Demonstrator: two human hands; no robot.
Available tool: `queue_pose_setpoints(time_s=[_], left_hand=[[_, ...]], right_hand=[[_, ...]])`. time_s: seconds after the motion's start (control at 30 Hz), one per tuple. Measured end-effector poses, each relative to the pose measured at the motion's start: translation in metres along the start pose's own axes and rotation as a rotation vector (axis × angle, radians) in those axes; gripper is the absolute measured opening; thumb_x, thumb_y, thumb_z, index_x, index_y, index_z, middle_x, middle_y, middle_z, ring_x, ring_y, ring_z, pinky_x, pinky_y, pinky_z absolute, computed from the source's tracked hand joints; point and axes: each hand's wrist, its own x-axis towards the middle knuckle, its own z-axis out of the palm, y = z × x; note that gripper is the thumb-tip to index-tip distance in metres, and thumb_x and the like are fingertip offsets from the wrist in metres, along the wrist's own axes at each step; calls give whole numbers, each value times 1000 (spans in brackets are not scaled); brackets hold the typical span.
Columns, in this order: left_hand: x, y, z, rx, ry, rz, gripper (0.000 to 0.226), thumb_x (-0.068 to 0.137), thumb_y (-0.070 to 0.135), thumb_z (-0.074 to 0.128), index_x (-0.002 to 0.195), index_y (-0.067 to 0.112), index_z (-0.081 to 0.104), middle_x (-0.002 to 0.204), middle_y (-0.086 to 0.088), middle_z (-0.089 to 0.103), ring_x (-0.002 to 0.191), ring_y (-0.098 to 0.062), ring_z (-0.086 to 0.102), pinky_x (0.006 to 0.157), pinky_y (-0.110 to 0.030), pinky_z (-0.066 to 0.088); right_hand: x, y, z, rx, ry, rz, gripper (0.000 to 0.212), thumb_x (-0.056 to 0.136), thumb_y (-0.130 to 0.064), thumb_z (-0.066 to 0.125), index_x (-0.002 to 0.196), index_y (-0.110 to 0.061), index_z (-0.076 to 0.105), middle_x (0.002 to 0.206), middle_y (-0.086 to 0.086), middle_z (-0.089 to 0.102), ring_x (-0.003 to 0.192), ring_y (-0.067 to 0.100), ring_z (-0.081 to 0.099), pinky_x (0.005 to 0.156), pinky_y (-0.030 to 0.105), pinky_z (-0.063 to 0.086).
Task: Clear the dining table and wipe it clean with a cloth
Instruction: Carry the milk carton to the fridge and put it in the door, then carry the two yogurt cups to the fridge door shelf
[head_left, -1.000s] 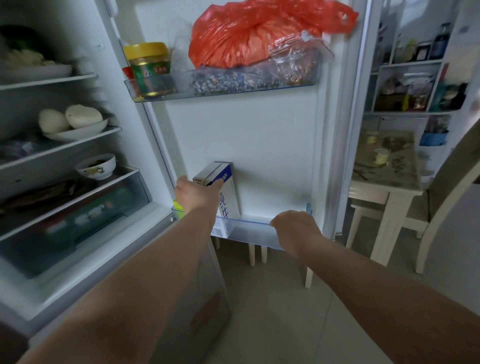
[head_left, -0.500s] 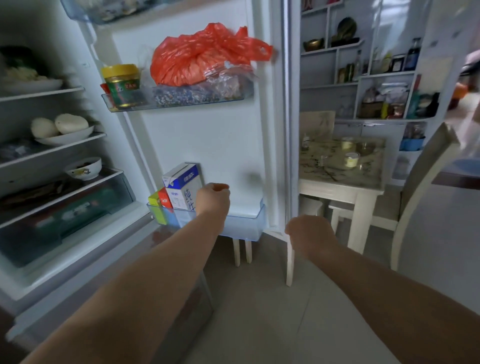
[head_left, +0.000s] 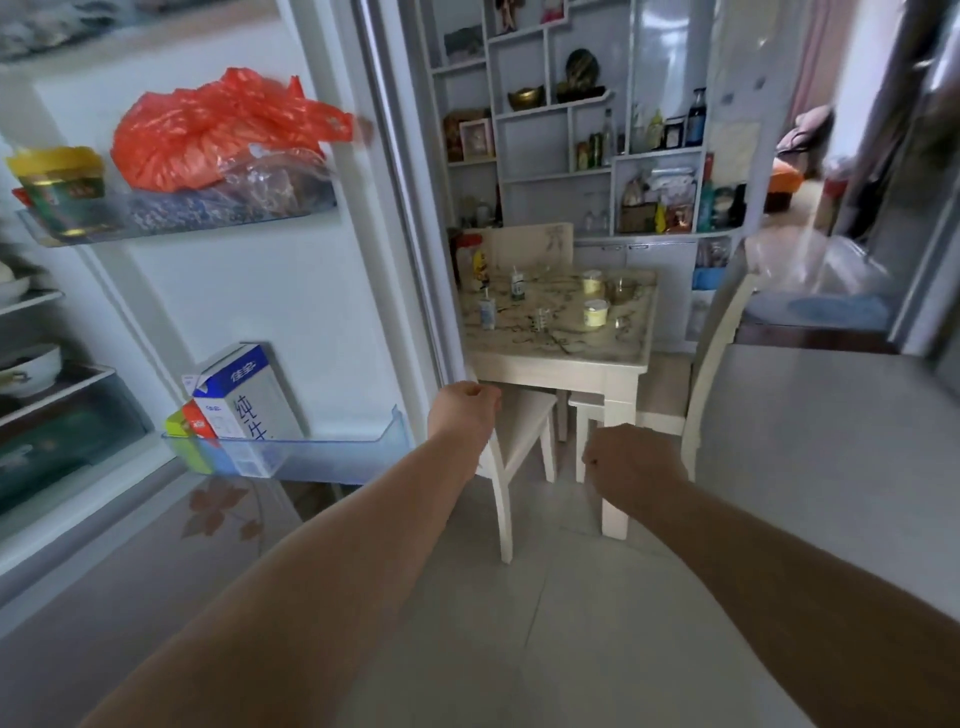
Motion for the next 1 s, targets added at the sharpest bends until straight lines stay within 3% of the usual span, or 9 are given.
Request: queue_pose_setpoints(time_s=[0.17, 0.33, 0.5, 0.63, 0.7, 0.8, 0.87, 1.0], left_hand=[[12, 6, 56, -17, -84, -8, 17, 88, 17, 55, 81, 13, 70, 80, -6, 64, 70, -21, 55, 64, -29, 44], [45, 8, 114, 36, -148, 38, 21, 89, 14, 49, 71, 11, 60, 68, -6, 55, 67, -24, 51, 61, -30, 40], [104, 9, 173, 127, -168, 98, 26, 93, 16, 48, 109, 5, 65, 107, -12, 66, 99, -26, 61, 86, -35, 50], [149, 21, 209, 222, -115, 174, 25, 97, 10, 45, 118, 5, 59, 117, -12, 62, 113, -27, 57, 91, -31, 44], [171, 30, 221, 136, -191, 150, 25, 98, 10, 44, 117, 4, 60, 112, -9, 63, 106, -23, 59, 86, -28, 43], [199, 39, 241, -71, -240, -5, 28, 96, 14, 46, 112, -1, 63, 84, -1, 61, 77, -16, 57, 71, -27, 45], [215, 46, 252, -71, -229, -15, 26, 95, 14, 46, 105, -1, 64, 83, -3, 61, 82, -21, 56, 76, -31, 45], [248, 50, 279, 33, -205, 18, 25, 92, 10, 46, 68, 15, 54, 89, -15, 64, 79, -24, 55, 72, -36, 46]], right_hand=[[6, 45, 7, 26, 14, 98, 30, 89, -20, 46, 108, -32, 67, 112, -9, 67, 105, 17, 64, 85, 31, 52], [28, 85, 21, 76, -30, 201, 31, 89, -23, 47, 107, -35, 68, 112, -8, 67, 106, 18, 62, 85, 31, 48], [75, 122, 35, 122, -55, 287, 31, 87, -21, 49, 106, -38, 68, 115, -13, 65, 106, 14, 62, 87, 30, 48], [121, 150, 41, 140, -75, 332, 29, 89, -20, 49, 104, -34, 70, 112, -8, 68, 103, 16, 63, 88, 32, 52], [143, 161, 44, 141, -86, 345, 29, 88, -20, 49, 104, -32, 71, 111, -6, 69, 102, 18, 64, 87, 32, 52], [173, 178, 52, 152, -90, 357, 30, 90, -21, 49, 108, -33, 69, 114, -5, 67, 105, 17, 63, 88, 31, 50], [189, 190, 56, 171, -99, 365, 29, 91, -21, 49, 109, -32, 69, 116, -6, 67, 107, 17, 62, 89, 30, 49], [221, 215, 70, 182, -133, 381, 28, 92, -24, 48, 110, -30, 69, 116, -6, 66, 107, 16, 62, 90, 30, 48]])
